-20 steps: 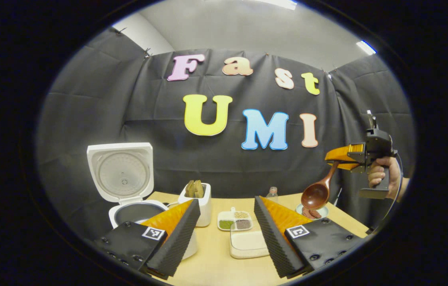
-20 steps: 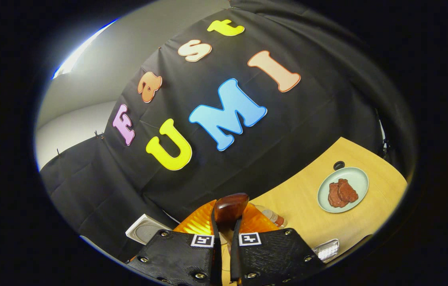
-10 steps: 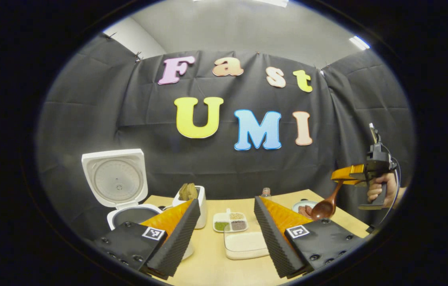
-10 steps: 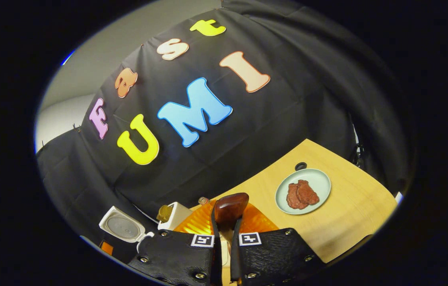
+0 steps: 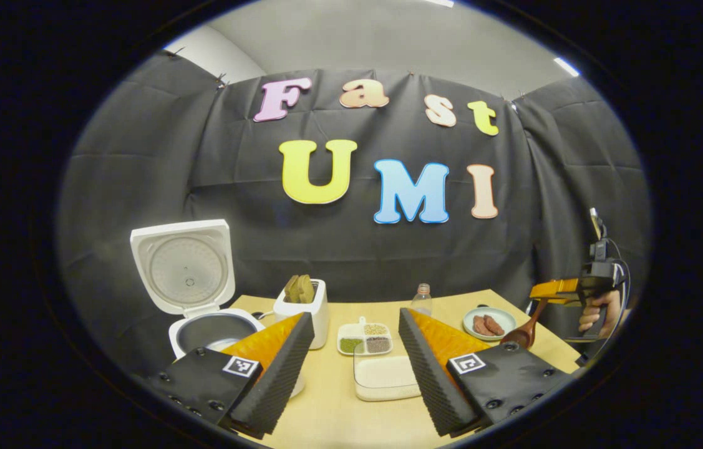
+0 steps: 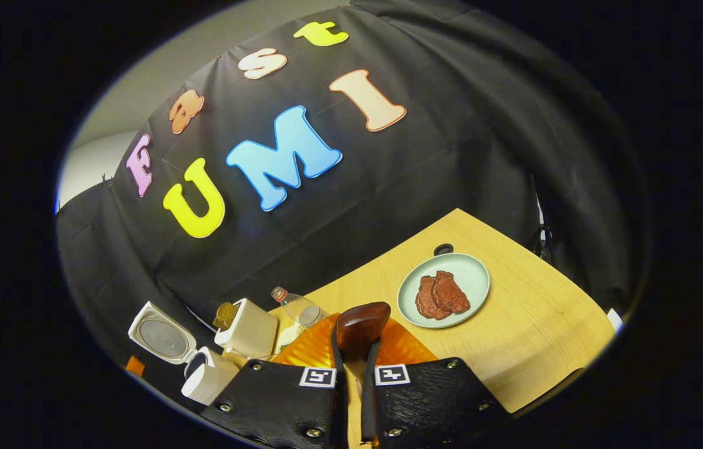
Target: Close the left gripper, press the button to open the rice cooker; take a wooden spoon from the chopstick holder with the right hand, scoop a spoonful of rice and pour it into the rice cooker, then put the wooden spoon back into the chopstick holder.
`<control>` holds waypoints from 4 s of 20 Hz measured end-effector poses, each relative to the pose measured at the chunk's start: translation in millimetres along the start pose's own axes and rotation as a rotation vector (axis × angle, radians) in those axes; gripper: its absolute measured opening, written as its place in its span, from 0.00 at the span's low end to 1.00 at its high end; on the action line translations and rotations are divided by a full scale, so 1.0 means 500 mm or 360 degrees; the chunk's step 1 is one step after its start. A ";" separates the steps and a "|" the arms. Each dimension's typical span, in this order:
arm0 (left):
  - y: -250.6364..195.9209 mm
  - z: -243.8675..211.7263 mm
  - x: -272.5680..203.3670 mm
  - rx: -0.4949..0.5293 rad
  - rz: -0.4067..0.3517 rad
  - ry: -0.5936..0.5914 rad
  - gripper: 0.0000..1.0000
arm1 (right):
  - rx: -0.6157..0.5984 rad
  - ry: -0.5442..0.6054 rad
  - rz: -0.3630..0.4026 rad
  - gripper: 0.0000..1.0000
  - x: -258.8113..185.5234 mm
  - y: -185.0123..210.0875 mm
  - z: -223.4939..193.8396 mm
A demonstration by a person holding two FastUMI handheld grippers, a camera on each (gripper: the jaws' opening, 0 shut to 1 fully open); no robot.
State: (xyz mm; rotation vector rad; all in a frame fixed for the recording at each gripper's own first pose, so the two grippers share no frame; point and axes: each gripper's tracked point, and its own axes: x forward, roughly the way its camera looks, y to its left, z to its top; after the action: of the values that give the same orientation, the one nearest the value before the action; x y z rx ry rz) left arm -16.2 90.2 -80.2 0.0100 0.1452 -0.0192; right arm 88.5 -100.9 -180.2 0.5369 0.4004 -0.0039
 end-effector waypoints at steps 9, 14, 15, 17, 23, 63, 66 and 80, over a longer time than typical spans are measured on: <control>0.012 0.001 -0.032 0.0037 0.0061 0.0018 0.95 | -0.0182 0.0095 -0.0102 0.09 0.055 -0.038 -0.114; 0.001 -0.017 -0.034 0.0071 0.0063 0.0023 0.93 | -0.0243 0.0093 -0.0117 0.08 0.078 -0.039 -0.155; -0.001 -0.016 -0.035 0.0071 0.0054 0.0021 0.94 | -0.0271 0.0069 -0.0133 0.09 0.082 -0.039 -0.148; -0.005 -0.011 -0.030 0.0068 0.0043 0.0006 0.95 | -0.0306 0.0087 -0.0099 0.14 0.071 -0.041 -0.151; -0.020 0.001 0.005 0.0071 0.0009 -0.0031 0.92 | -0.0432 0.0015 -0.0302 0.98 0.007 -0.121 -0.113; 0.723 0.293 0.279 -0.0110 0.0705 -0.0216 0.92 | -0.0851 -0.0395 0.0010 0.96 -0.115 0.362 0.092; 0.795 0.280 0.322 -0.0127 0.0808 -0.0144 0.95 | -0.0872 -0.0388 0.0021 0.96 -0.101 0.374 0.095; 0.903 0.199 0.444 -0.0191 0.1009 0.0062 0.93 | -0.0875 -0.0363 -0.0050 0.96 -0.070 0.354 0.107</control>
State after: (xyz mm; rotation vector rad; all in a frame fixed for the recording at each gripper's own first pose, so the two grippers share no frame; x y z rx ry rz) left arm 226.5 536.1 -10.1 -0.0636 0.1769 0.6227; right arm 95.0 21.2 -37.5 -0.0144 0.1730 0.0145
